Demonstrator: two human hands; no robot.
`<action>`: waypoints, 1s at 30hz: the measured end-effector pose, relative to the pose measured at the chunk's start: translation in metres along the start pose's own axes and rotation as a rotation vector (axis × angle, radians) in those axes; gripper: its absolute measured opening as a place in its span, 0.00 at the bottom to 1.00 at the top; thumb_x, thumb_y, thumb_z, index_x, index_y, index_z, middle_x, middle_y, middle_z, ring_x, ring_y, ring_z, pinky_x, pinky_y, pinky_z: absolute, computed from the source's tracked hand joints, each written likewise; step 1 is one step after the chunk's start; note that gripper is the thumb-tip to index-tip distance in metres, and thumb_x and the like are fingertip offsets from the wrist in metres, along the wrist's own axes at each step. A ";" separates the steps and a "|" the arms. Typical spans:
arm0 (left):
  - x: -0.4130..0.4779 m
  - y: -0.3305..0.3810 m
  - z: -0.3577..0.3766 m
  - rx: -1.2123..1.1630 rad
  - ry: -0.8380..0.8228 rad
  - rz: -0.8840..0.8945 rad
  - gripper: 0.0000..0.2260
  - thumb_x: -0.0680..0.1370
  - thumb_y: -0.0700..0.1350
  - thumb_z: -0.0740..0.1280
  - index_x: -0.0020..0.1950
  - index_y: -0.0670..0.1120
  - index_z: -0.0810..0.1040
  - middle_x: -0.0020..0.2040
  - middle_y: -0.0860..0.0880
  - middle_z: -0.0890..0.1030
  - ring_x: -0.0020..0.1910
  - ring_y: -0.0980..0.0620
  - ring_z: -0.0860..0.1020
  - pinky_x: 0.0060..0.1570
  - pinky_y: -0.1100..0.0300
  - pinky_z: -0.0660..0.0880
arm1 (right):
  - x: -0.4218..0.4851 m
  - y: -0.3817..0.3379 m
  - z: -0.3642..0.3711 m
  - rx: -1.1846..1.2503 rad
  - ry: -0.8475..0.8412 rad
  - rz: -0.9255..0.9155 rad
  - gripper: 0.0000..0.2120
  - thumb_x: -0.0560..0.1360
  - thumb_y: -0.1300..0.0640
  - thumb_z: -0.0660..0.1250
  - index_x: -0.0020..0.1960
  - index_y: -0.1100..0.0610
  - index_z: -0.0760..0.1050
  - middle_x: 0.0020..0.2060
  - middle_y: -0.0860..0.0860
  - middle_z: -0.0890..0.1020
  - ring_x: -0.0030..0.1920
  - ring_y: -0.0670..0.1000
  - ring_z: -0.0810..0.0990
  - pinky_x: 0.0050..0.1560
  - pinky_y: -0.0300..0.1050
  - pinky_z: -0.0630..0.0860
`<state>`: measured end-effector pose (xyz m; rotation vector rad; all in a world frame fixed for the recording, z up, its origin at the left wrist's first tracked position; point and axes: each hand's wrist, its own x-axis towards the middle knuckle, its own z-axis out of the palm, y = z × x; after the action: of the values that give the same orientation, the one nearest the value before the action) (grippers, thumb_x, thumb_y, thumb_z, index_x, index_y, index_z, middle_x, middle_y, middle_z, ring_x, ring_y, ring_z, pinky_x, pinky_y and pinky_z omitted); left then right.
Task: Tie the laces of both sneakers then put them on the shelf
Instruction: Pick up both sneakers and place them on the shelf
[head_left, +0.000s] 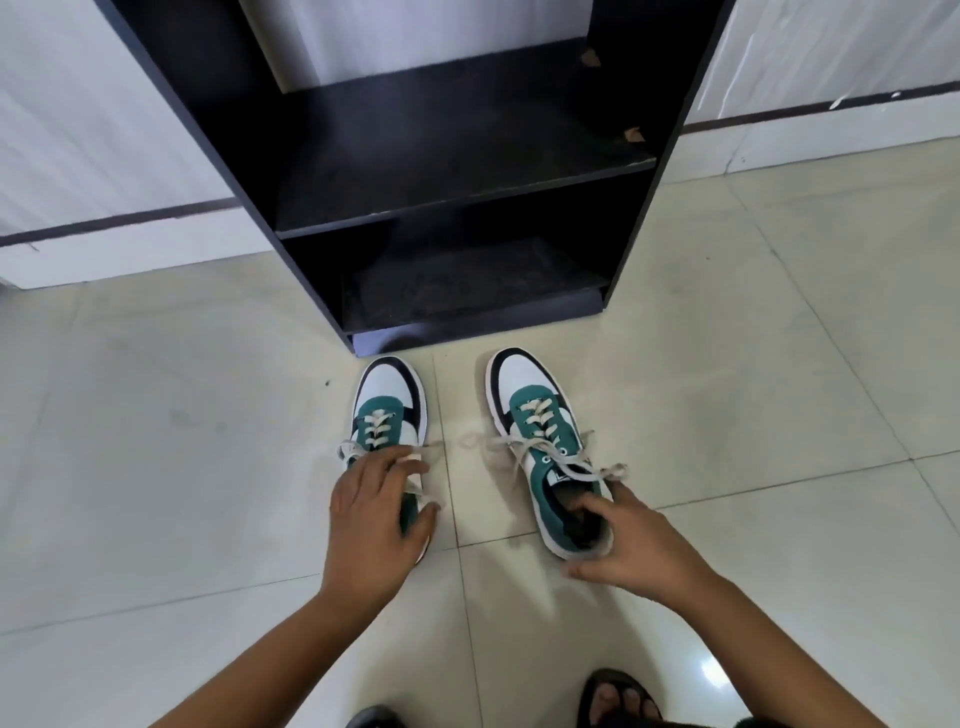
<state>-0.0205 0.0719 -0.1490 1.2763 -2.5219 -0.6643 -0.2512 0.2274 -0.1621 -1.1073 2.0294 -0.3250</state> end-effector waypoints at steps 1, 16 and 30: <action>-0.009 -0.009 -0.001 0.026 0.021 -0.063 0.19 0.67 0.52 0.67 0.57 0.49 0.75 0.65 0.47 0.73 0.64 0.45 0.69 0.60 0.48 0.70 | 0.001 -0.001 0.002 -0.098 -0.055 0.000 0.32 0.62 0.45 0.73 0.64 0.40 0.69 0.64 0.48 0.70 0.58 0.52 0.78 0.52 0.43 0.75; -0.018 -0.020 0.003 -0.196 -0.167 -0.327 0.12 0.66 0.44 0.74 0.29 0.47 0.72 0.59 0.53 0.74 0.38 0.51 0.76 0.32 0.68 0.67 | 0.018 -0.047 0.029 -0.321 0.225 -0.056 0.16 0.69 0.40 0.66 0.47 0.53 0.77 0.48 0.50 0.82 0.47 0.55 0.81 0.37 0.44 0.66; -0.028 0.065 -0.165 -0.196 -0.145 -0.220 0.07 0.67 0.46 0.74 0.36 0.45 0.78 0.71 0.58 0.68 0.36 0.55 0.80 0.38 0.61 0.76 | -0.084 -0.151 -0.102 -0.222 0.301 -0.077 0.12 0.62 0.48 0.76 0.34 0.54 0.76 0.36 0.48 0.82 0.29 0.55 0.80 0.25 0.42 0.66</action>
<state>0.0172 0.0799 0.0262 1.4925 -2.3716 -1.0601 -0.2101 0.1913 0.0309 -1.3406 2.3348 -0.3266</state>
